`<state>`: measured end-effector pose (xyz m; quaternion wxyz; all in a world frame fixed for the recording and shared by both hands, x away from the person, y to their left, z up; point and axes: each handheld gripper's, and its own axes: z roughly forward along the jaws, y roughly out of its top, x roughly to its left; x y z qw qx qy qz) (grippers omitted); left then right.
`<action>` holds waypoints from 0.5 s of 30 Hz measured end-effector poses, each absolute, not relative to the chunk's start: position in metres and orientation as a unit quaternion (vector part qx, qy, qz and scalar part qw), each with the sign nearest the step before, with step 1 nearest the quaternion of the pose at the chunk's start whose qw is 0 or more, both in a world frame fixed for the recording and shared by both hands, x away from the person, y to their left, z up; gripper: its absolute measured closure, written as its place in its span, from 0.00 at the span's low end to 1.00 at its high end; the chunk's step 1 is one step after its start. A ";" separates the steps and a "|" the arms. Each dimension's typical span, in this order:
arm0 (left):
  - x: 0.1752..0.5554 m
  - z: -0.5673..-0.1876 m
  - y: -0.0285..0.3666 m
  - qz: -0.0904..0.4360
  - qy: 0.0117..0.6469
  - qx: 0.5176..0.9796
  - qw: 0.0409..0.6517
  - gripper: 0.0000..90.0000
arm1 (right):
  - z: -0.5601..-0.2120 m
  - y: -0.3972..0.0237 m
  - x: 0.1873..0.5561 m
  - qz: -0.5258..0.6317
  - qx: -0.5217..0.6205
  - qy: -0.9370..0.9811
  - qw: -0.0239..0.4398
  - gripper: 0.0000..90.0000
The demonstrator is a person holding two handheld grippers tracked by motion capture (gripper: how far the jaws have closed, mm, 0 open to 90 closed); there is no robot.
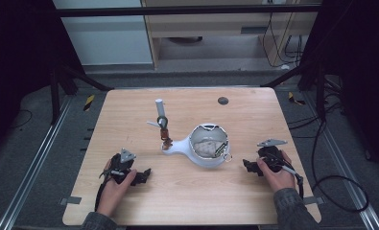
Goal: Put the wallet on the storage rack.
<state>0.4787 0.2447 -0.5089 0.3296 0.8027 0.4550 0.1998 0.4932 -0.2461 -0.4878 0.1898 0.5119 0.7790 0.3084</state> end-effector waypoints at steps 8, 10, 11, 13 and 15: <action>0.479 -0.509 0.245 0.200 0.455 0.803 0.330 0.00 | -0.500 -0.248 0.501 0.313 0.536 0.758 0.200 0.08; 0.479 -0.509 0.245 0.200 0.455 0.803 0.330 0.00 | -0.503 -0.248 0.501 0.311 0.537 0.757 0.204 0.08; 0.479 -0.509 0.245 0.200 0.455 0.803 0.330 0.00 | -0.504 -0.248 0.501 0.311 0.540 0.756 0.201 0.07; 0.479 -0.509 0.245 0.199 0.455 0.803 0.330 0.00 | -0.506 -0.248 0.501 0.312 0.540 0.754 0.204 0.07; 0.479 -0.509 0.245 0.199 0.455 0.803 0.330 0.00 | -0.507 -0.247 0.501 0.312 0.540 0.754 0.208 0.06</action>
